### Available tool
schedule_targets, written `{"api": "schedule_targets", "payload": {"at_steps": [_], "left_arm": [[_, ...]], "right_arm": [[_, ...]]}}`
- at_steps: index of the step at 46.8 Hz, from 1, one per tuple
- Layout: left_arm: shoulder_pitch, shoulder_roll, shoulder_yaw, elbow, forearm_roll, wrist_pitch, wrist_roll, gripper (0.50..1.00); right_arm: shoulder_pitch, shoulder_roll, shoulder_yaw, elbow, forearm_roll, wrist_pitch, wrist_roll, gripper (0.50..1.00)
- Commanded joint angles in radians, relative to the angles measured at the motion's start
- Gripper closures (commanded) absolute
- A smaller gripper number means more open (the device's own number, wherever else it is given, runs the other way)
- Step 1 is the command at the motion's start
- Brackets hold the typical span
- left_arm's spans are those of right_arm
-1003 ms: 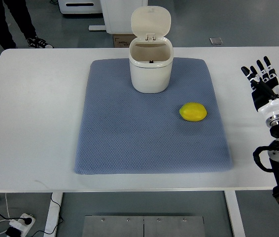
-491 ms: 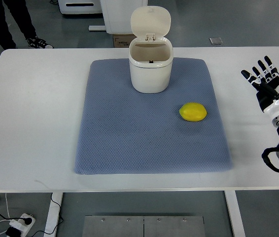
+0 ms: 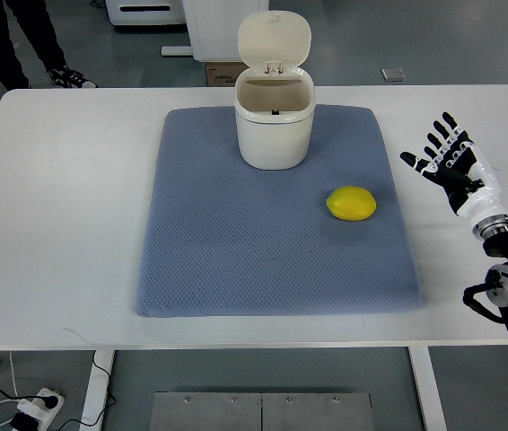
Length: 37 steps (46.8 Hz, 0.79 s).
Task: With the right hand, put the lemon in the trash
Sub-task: 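Move the right hand toward the yellow lemon and lower it beside it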
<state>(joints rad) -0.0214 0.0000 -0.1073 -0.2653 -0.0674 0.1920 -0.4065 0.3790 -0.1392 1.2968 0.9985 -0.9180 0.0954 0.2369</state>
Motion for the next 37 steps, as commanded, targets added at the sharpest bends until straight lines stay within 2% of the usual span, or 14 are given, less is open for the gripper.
{"api": "schedule_targets", "payload": {"at_steps": [1,22,37], "left_arm": [[0.000,0.000,0.000,0.000,0.000,0.001,0.000,0.500],[0.000,0.000,0.000,0.000,0.000,0.000,0.000,0.500],[0.000,0.000,0.000,0.000,0.000,0.000,0.000,0.500]], "right_arm": [[0.001,-0.002,-0.025,-0.001,-0.045,0.000,0.015,0.500],[0.004,-0.046,-0.203,0.003,-0.137,-0.003,0.079,0.500],[0.011,-0.051,-0.249,-0.001,-0.157,-0.006,0.084,0.500]]}}
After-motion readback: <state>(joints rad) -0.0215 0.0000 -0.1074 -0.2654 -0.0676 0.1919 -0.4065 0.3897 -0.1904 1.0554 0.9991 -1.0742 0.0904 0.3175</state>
